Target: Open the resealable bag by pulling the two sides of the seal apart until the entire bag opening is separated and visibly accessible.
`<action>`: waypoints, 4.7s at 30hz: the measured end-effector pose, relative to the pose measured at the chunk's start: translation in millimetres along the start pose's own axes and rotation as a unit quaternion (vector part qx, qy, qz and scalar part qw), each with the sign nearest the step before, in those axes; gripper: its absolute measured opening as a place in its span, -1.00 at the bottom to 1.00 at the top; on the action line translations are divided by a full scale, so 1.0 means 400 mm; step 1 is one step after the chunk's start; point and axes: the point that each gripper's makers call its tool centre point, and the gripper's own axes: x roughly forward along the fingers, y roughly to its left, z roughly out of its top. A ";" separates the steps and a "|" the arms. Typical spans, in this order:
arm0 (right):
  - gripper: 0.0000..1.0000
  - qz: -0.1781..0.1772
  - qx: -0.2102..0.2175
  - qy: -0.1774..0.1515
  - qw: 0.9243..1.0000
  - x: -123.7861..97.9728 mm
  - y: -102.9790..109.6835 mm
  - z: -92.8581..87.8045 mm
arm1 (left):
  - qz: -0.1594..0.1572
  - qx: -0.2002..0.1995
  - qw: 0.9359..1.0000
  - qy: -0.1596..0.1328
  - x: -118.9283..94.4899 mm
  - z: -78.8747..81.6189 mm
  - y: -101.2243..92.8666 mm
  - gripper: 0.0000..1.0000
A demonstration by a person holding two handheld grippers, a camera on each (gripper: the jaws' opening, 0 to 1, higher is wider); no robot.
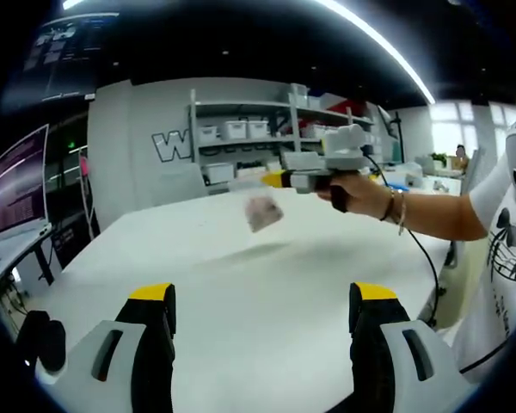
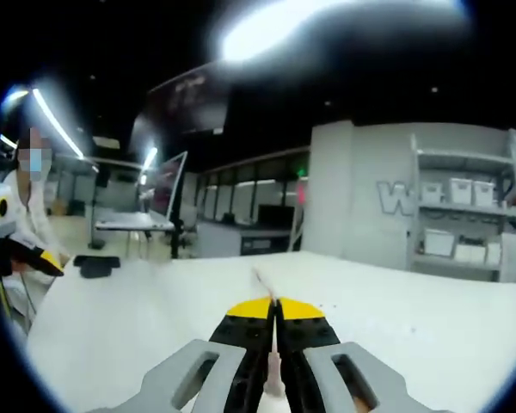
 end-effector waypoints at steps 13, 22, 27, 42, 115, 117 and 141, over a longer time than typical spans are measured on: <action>-1.00 -0.001 0.013 -0.007 1.000 -0.052 0.023 -0.005 | -0.006 0.002 1.000 0.000 -0.001 -0.001 -0.011 0.63; -1.00 0.005 0.020 -0.017 1.000 -0.073 0.047 0.000 | -0.007 -0.001 1.000 0.002 0.002 -0.008 -0.010 0.62; -1.00 0.010 0.027 -0.023 0.999 -0.085 0.065 -0.001 | -0.006 -0.004 1.000 0.001 0.004 -0.012 -0.009 0.62; -1.00 0.011 0.041 -0.026 0.999 -0.138 0.089 -0.012 | -0.015 -0.010 1.000 0.007 0.015 -0.031 -0.016 0.61; -1.00 0.024 0.095 -0.061 0.993 -0.379 0.186 0.009 | -0.042 -0.002 0.999 0.020 0.035 -0.043 -0.048 0.54; -1.00 0.024 0.097 -0.063 0.993 -0.386 0.189 0.011 | -0.042 -0.002 0.999 0.019 0.037 -0.041 -0.049 0.54; -1.00 0.030 0.114 -0.060 0.991 -0.452 0.231 -0.005 | -0.054 0.000 0.998 0.021 0.047 -0.048 -0.072 0.50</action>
